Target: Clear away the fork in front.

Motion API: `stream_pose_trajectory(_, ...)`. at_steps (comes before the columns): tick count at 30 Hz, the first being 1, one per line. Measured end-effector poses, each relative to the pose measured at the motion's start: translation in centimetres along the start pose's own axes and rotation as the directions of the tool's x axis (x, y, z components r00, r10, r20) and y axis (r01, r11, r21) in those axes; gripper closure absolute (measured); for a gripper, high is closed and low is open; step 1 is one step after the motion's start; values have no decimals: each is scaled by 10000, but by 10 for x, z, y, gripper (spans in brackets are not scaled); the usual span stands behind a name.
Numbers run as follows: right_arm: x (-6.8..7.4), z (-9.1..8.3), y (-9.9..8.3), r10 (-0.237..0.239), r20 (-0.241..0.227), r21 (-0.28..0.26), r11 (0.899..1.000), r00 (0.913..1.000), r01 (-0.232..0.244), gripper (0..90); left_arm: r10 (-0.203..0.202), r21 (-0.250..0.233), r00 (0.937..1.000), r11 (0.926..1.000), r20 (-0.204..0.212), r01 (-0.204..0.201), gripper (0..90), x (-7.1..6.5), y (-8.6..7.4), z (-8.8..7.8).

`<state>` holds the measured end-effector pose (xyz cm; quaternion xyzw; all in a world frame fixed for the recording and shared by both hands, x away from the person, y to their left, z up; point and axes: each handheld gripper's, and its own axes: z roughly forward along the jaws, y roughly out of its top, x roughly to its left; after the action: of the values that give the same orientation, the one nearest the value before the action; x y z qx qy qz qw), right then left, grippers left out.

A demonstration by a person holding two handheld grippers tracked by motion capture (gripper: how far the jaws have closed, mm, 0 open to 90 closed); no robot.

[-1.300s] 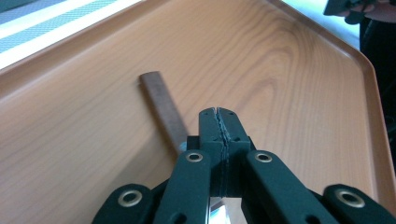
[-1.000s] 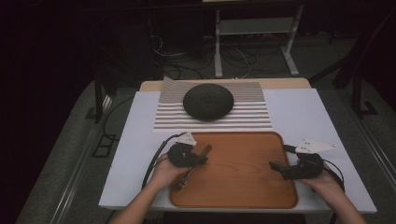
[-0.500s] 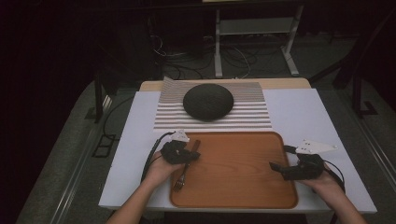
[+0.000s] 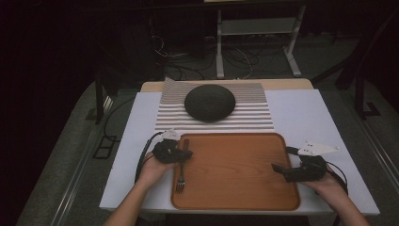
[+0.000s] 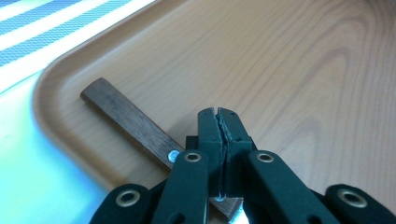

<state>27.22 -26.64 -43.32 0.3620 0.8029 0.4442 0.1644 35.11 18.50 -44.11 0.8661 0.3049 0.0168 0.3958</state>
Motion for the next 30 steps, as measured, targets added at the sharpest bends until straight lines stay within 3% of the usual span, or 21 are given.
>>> stream_pose_trajectory(10,0,0,0,-7,6,-15,10000,10000,7,135,-118,-468,9999,9988,-88,113,783,3,-2,-11)
stream_pose_trajectory(17,-1,-1,0,0,10,-10,10000,10000,0,135,-30,-1229,10000,9924,-95,18,548,-4,-3,-28)
stream_pose_trajectory(25,-1,-1,0,18,35,-18,10000,10000,-18,135,309,-1501,9992,9881,-254,-344,300,-20,-12,-44)
stream_pose_trajectory(30,-2,-1,0,24,33,-13,10000,10000,-24,135,262,-1475,9987,9885,-427,-322,151,-22,-21,-49)
